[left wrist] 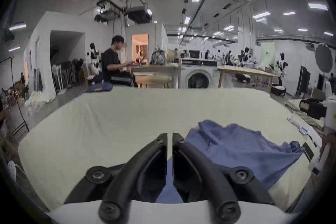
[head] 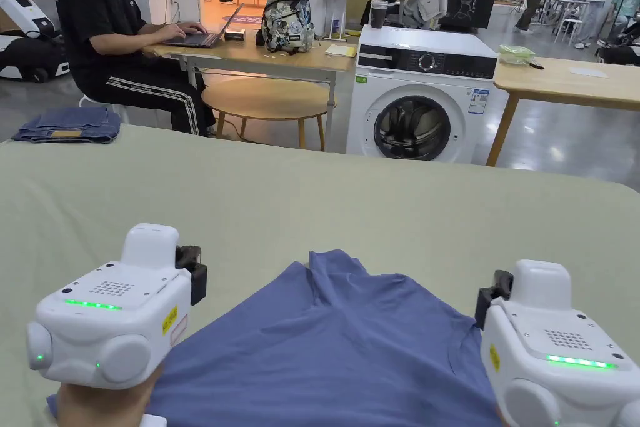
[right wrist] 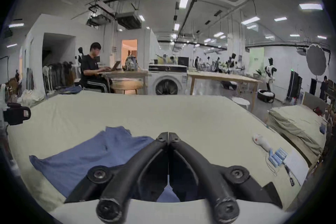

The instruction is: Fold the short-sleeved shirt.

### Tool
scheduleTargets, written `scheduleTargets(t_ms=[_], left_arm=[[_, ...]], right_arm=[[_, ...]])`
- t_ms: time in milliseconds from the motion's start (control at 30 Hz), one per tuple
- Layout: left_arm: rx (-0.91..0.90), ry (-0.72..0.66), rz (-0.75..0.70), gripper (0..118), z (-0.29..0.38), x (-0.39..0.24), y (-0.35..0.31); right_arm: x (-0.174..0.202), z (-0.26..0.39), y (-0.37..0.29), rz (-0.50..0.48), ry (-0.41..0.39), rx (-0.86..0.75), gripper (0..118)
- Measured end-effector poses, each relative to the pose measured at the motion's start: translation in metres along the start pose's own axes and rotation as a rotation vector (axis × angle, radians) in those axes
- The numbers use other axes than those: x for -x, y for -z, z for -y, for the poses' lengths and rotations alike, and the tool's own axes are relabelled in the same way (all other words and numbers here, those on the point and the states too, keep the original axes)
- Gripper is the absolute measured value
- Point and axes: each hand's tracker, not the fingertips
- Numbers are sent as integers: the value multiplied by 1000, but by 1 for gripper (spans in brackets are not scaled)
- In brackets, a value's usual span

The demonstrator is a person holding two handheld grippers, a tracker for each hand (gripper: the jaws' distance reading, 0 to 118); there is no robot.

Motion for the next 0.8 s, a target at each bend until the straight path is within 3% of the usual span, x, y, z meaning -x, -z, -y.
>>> scheduleTargets(t_ms=[367,600,800], left_arm=[[16,-38,-11,0,3,14,-4],[250,33,-71,0,34,66,-7],[515,-90,-76,0,65,126,12]], right_arm=[[36,-2,-2,-63,8,-29,0],[40,10,6,-92,-19,17,0],[41,23,15,-108,-37,73,0]])
